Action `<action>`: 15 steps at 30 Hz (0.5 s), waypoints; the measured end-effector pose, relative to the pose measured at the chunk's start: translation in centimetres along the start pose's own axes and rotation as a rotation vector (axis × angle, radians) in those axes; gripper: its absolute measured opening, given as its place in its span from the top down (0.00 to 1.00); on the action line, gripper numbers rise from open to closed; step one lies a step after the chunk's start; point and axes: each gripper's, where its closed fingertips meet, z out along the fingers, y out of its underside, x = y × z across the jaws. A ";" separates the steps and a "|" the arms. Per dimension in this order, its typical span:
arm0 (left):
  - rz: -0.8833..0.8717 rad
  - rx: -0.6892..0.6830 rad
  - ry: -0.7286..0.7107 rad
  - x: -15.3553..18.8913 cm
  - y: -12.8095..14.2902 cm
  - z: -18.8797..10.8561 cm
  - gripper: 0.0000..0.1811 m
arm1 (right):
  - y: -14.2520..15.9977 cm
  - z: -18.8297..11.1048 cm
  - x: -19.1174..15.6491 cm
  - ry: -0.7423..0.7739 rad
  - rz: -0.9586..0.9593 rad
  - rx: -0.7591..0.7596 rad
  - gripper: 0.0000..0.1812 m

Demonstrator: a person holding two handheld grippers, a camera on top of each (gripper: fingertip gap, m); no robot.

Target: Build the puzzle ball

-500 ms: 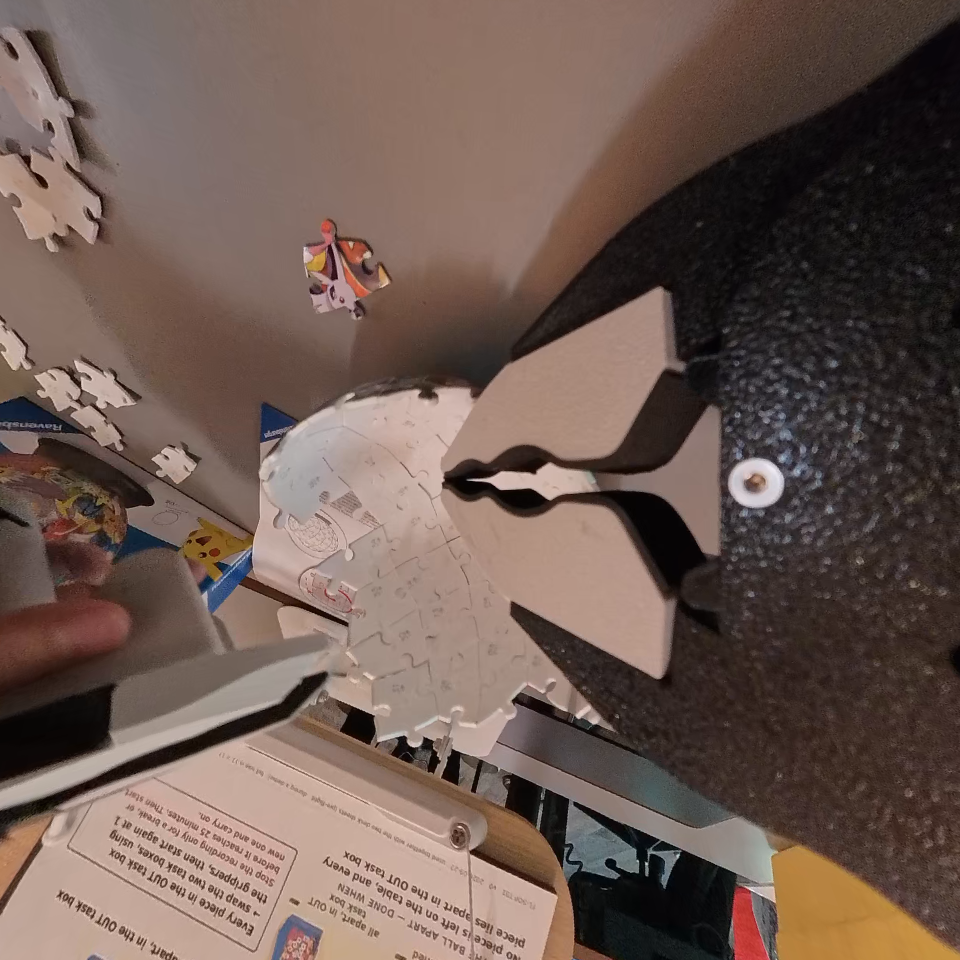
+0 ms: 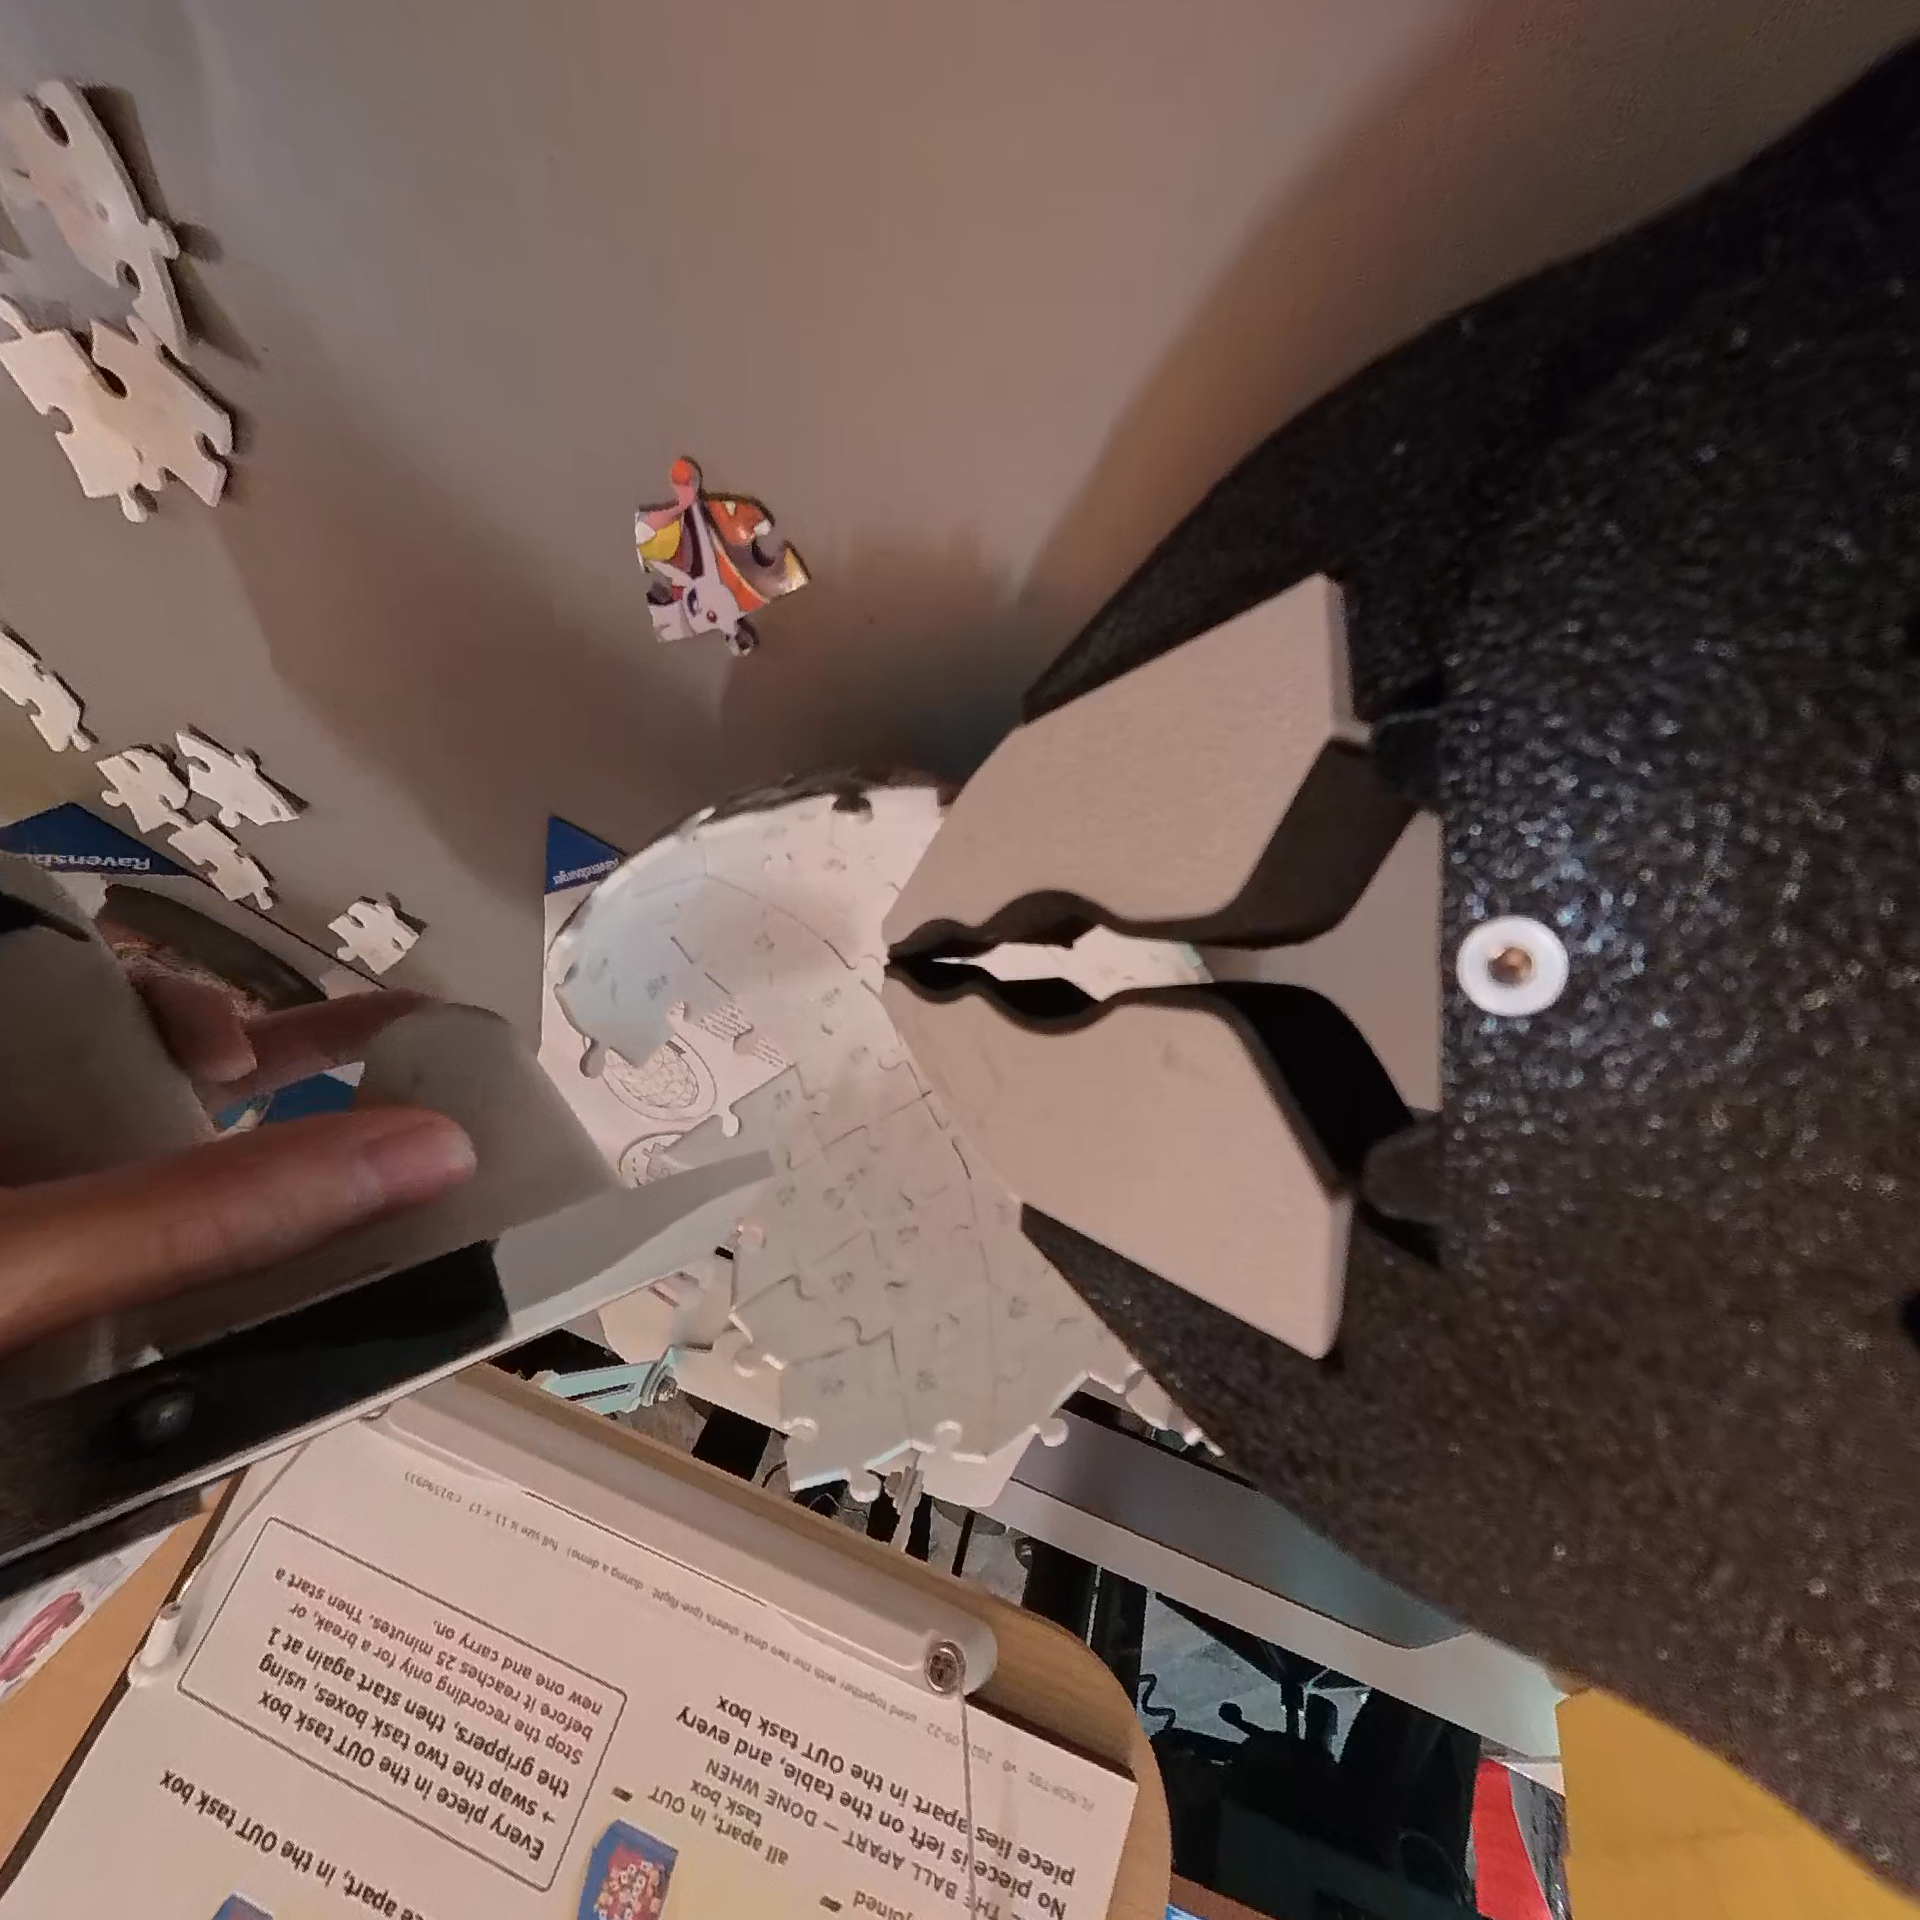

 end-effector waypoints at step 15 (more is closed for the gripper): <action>0.011 -0.001 -0.004 0.2 0.0 0.0 1.00 | -0.1 0.2 1.2 0.024 -0.044 -0.026 0.78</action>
